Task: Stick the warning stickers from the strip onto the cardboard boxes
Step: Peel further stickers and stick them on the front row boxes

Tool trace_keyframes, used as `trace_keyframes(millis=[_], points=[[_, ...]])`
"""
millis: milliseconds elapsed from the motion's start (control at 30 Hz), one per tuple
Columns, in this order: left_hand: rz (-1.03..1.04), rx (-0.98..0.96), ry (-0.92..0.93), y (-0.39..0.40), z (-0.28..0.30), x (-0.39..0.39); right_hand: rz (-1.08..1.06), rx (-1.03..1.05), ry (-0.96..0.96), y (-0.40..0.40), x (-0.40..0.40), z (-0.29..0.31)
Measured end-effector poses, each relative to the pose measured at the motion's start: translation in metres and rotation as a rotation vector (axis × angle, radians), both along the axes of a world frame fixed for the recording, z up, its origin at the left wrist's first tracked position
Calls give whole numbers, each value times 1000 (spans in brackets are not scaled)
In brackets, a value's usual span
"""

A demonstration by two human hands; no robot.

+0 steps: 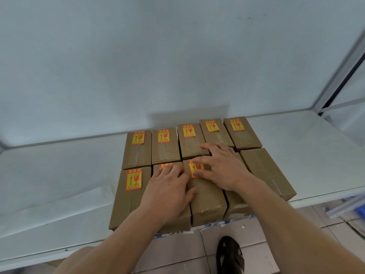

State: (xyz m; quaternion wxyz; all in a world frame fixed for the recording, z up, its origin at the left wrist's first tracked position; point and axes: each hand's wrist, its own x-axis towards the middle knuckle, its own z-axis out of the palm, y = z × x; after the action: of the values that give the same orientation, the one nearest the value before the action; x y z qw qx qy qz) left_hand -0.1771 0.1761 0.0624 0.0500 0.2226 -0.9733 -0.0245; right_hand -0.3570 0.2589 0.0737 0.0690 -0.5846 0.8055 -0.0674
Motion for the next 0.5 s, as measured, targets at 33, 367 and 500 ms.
trace_keyframes(millis=[33, 367, 500], points=[[4, -2, -3, 0, 0, 0, -20, -2, 2, 2, -2, 1], [-10, -15, -27, 2, 0, -3, -93, 46, -7, 6, -5, -4], [-45, -44, -23, 3, 3, 1, -70, 40, 23, 5, 1, -2]])
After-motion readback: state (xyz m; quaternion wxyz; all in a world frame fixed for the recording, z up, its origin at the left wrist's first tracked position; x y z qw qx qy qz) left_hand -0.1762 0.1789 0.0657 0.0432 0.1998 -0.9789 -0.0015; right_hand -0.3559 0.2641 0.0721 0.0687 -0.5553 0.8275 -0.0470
